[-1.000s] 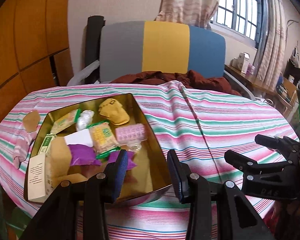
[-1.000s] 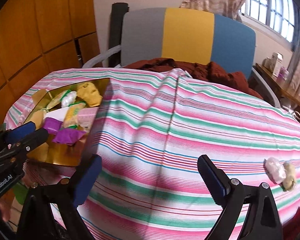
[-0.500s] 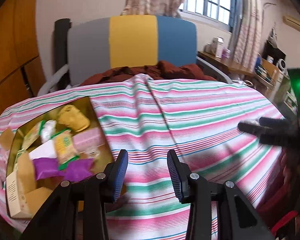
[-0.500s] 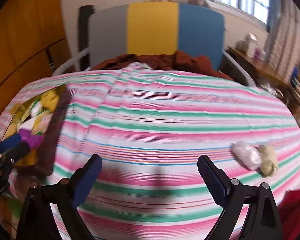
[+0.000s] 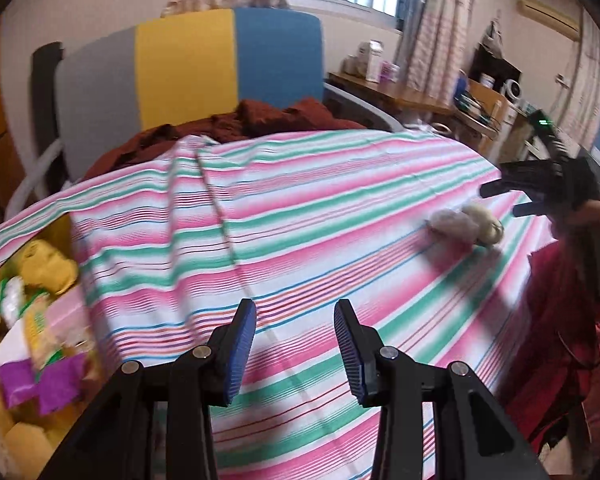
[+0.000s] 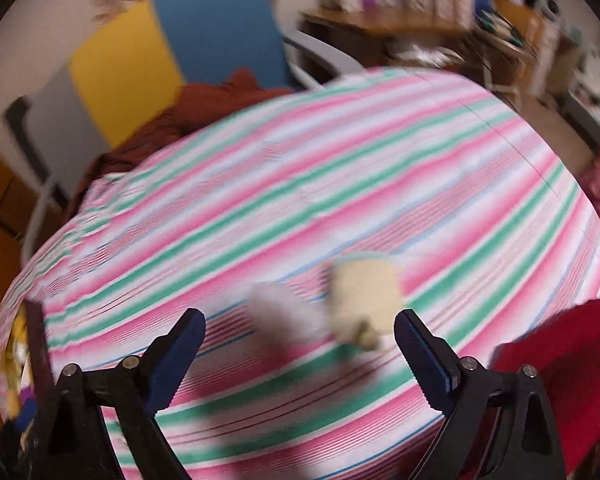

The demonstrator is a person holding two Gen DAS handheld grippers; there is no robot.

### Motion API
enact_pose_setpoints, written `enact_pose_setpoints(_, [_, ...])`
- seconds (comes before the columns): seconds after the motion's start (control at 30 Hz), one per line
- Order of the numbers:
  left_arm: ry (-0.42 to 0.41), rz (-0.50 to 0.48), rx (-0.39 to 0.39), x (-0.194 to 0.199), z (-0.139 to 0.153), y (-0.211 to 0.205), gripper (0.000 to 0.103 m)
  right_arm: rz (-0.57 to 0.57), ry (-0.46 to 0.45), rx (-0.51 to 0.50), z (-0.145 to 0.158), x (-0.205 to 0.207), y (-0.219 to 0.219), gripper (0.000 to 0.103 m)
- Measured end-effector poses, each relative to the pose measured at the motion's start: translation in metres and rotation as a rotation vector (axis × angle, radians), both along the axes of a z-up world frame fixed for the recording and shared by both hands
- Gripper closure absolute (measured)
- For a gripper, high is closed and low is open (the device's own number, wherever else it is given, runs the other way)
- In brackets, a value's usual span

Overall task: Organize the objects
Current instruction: 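Move both grippers back to the last two items on the cloth, then grasp the cream knit pouch with right gripper while left grasps the clear plastic bag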

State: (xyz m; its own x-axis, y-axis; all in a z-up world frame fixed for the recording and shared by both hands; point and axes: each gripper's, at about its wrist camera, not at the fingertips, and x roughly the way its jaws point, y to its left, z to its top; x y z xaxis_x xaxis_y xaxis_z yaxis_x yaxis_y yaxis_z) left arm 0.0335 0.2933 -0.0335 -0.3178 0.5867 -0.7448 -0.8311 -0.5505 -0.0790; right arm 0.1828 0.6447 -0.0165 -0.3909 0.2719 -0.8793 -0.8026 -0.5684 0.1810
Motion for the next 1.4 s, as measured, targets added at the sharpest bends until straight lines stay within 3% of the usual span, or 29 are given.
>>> enact_pose_setpoints(0.13, [-0.021, -0.063, -0.017, 0.007, -0.006, 0.024, 0.062, -0.061, -0.054, -0.094, -0.028, 0.002, 0.034, 0.021])
enact_pose_setpoints(0.27, [-0.064, -0.113, -0.027, 0.011, -0.013, 0.049, 0.062, -0.084, -0.067, -0.184, -0.052, -0.001, 0.048, 0.026])
enact_pose_setpoints(0.37, [-0.12, -0.151, -0.021, 0.011, -0.017, 0.066, 0.062, -0.102, -0.086, -0.172, -0.055, -0.003, 0.052, 0.049])
enact_pose_setpoints(0.57, [-0.218, -0.226, -0.006, 0.02, -0.023, 0.113, 0.062, -0.134, 0.029, -0.186, -0.052, 0.009, 0.053, 0.051])
enact_pose_setpoints(0.7, [-0.221, -0.272, -0.018, 0.032, -0.028, 0.147, 0.062, -0.168, 0.149, -0.135, -0.037, 0.023, 0.051, 0.051])
enact_pose_setpoints(0.8, [-0.338, -0.284, -0.006, 0.032, -0.036, 0.169, 0.062, -0.192, 0.214, -0.105, -0.029, 0.033, 0.049, 0.05])
enact_pose_setpoints(0.93, [-0.485, -0.242, 0.006, 0.03, -0.046, 0.198, 0.064, -0.188, 0.246, -0.094, -0.025, 0.036, 0.045, 0.05])
enact_pose_setpoints(1.17, [-0.61, -0.147, -0.005, 0.025, -0.062, 0.237, 0.063, -0.2, 0.314, -0.068, -0.015, 0.04, 0.049, 0.05])
enact_pose_setpoints(1.4, [-0.586, -0.079, -0.055, 0.024, -0.071, 0.268, 0.062, -0.206, 0.356, -0.065, -0.013, 0.038, 0.054, 0.05])
